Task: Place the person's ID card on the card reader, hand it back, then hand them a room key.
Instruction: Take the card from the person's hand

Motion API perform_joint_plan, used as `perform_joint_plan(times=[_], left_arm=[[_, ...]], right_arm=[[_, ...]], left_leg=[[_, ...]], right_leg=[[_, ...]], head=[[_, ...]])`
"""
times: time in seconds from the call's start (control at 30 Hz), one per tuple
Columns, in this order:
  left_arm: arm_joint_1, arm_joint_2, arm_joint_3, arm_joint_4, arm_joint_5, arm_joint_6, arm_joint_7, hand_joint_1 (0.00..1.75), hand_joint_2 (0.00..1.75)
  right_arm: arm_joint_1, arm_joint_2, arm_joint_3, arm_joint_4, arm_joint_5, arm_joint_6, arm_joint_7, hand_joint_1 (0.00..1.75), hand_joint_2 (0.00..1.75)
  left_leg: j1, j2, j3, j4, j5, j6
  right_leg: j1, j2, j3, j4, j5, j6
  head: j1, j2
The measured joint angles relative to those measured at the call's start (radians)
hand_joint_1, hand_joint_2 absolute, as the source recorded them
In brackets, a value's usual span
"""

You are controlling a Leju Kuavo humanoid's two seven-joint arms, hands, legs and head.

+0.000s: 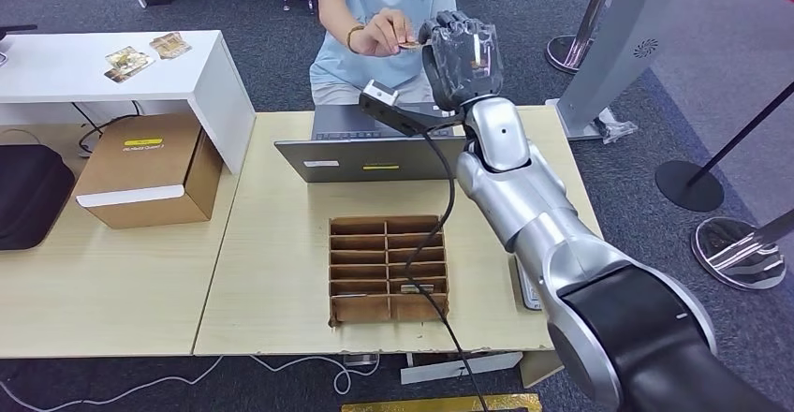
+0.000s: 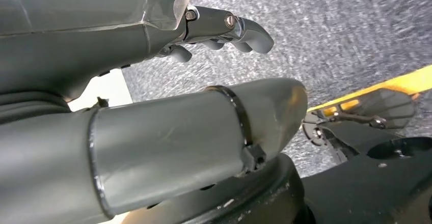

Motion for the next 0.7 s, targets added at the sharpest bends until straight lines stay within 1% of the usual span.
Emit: perform_joint_plan(times=[0.23,0.37,0.6,0.7], left_arm=[[0.001,0.000,0.000,0.000,-0.005,-0.001,0.004,0.00,0.00],[0.003,0.000,0.000,0.000,-0.004,0.003,-0.008,0.00,0.00],[0.009,0.001,0.001,0.000,0.012,0.009,-0.016,0.00,0.00],[0.015,0.002,0.004,0.000,0.022,0.010,-0.017,0.00,0.00]], right_arm=[[-0.001,0.000,-0.009,-0.008,-0.032,-0.008,-0.040,1.75,1.75],[0.000,0.000,-0.023,-0.022,-0.090,-0.026,-0.097,1.75,1.75],[0.024,-0.005,-0.071,-0.097,-0.281,-0.058,-0.227,1.75,1.75],[0.064,-0.018,-0.089,-0.176,-0.426,-0.025,-0.281,1.75,1.75]], left_leg=[[0.000,0.000,0.000,0.000,0.000,0.000],[0.000,0.000,0.000,0.000,0.000,0.000],[0.000,0.000,0.000,0.000,0.000,0.000],[0.000,0.000,0.000,0.000,0.000,0.000]], right_leg=[[0.000,0.000,0.000,0.000,0.000,0.000],[0.000,0.000,0.000,0.000,0.000,0.000],[0.000,0.000,0.000,0.000,0.000,0.000],[0.000,0.000,0.000,0.000,0.000,0.000]], head=[[0.000,0.000],[0.000,0.000],[0.000,0.000],[0.000,0.000]])
